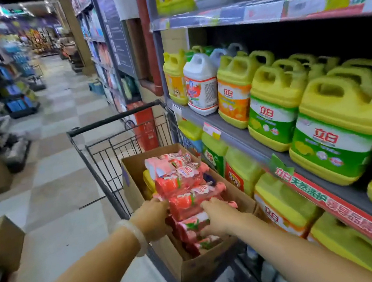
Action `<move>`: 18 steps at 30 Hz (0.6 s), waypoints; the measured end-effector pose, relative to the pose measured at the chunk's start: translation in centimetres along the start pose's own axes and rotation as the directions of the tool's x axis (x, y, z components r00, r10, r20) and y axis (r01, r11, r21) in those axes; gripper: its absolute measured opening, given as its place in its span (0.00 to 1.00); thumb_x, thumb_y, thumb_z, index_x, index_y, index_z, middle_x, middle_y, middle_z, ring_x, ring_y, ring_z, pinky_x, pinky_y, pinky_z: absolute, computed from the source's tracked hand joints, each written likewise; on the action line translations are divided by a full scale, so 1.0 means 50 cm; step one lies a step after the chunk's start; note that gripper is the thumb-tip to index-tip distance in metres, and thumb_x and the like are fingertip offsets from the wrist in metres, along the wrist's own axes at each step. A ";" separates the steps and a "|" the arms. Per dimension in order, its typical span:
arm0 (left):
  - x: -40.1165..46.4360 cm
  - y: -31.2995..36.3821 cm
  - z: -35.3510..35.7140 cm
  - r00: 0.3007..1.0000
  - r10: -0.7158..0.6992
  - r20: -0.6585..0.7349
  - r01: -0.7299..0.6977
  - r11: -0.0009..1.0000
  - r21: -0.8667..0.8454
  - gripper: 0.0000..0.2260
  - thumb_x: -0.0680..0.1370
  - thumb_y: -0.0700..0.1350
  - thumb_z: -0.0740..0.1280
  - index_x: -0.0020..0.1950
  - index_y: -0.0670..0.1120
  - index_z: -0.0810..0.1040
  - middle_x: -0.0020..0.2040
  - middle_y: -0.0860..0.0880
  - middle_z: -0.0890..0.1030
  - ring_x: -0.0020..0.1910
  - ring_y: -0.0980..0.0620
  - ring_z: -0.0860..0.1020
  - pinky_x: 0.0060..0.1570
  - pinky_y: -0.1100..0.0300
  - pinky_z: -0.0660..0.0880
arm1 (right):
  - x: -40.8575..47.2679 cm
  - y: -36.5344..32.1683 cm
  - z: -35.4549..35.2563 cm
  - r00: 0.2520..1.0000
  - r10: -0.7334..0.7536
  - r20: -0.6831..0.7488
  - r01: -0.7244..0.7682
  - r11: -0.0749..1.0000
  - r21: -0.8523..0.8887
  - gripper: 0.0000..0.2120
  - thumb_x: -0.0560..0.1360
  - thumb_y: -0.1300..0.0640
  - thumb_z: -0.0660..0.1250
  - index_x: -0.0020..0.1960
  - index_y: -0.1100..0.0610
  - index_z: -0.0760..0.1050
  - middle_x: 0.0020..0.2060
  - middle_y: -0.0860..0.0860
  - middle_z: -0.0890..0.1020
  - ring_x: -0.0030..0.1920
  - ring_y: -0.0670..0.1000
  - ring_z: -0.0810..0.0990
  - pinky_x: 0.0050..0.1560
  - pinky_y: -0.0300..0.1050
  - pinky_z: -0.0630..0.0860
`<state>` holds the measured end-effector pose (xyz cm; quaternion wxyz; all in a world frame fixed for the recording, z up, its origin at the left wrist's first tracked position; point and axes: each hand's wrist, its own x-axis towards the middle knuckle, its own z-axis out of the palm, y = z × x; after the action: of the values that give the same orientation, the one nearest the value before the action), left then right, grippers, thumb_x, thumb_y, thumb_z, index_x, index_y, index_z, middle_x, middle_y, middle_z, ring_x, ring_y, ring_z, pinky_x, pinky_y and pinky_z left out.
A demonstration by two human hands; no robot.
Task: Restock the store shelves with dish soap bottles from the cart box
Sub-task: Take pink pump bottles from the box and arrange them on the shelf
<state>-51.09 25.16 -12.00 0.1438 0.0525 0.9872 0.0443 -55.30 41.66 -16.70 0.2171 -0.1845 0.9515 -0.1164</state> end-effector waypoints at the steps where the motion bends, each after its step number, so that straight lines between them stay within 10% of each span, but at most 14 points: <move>1: 0.030 -0.018 -0.002 1.000 -0.009 0.020 0.009 1.000 0.011 0.23 0.77 0.48 0.65 0.71 0.49 0.66 0.67 0.47 0.70 0.64 0.47 0.72 0.63 0.57 0.68 | 0.030 0.005 -0.002 1.000 0.010 0.014 -0.010 1.000 0.015 0.31 0.72 0.48 0.69 0.69 0.59 0.62 0.65 0.58 0.68 0.65 0.60 0.69 0.62 0.53 0.69; 14: 0.442 -0.219 0.026 0.984 0.096 0.153 -0.094 0.995 -0.022 0.24 0.77 0.54 0.64 0.67 0.41 0.67 0.64 0.43 0.73 0.64 0.42 0.71 0.61 0.54 0.68 | 0.340 0.028 0.010 0.961 0.269 0.062 -0.273 0.889 0.367 0.21 0.75 0.47 0.66 0.62 0.59 0.69 0.60 0.54 0.75 0.60 0.55 0.74 0.59 0.47 0.72; 18: 0.577 -0.283 0.034 0.955 0.103 0.278 -0.078 0.992 -0.100 0.25 0.78 0.57 0.62 0.63 0.38 0.68 0.63 0.40 0.74 0.63 0.42 0.72 0.59 0.53 0.68 | 0.449 -0.009 0.009 0.885 0.465 0.028 -0.403 0.735 0.545 0.14 0.78 0.45 0.60 0.41 0.55 0.70 0.37 0.47 0.73 0.42 0.51 0.74 0.35 0.40 0.64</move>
<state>-79.40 14.62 -23.15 0.2833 0.0971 0.9502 0.0865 -73.78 32.15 -25.25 0.2280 0.1176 0.9071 -0.3337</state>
